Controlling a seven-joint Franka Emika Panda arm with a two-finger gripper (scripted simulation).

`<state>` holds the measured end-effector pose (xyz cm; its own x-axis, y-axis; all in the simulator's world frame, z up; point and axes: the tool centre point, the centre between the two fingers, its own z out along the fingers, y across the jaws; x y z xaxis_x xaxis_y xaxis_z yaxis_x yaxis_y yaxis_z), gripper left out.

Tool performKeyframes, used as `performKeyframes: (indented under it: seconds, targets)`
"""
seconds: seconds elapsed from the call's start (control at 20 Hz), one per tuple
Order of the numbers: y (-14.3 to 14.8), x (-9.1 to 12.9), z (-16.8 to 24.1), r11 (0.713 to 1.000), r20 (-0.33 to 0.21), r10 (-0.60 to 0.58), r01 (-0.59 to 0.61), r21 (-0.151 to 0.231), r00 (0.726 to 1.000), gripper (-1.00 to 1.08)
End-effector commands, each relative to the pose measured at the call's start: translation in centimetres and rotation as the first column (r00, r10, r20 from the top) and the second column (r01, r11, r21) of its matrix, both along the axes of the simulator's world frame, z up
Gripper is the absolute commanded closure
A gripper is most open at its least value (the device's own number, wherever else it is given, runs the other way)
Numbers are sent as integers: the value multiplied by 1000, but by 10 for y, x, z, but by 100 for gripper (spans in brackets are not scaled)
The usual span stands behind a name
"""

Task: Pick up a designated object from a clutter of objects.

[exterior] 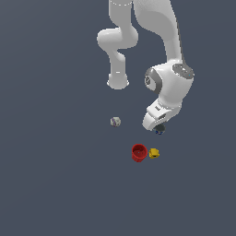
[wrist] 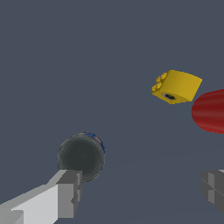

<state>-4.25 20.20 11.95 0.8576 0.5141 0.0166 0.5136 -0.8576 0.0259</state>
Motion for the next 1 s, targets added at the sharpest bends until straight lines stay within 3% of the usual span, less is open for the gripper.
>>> performKeyframes:
  seconds: [0.0,0.4,0.95]
  targets:
    - [16,-15,-20,999,-8,50,-50,3,999,-92]
    - [41,-45,-53,991,-26,137,-136,13,990,-92]
    - [43,-47,-69,990,-28,141,-141,13,990,-92]
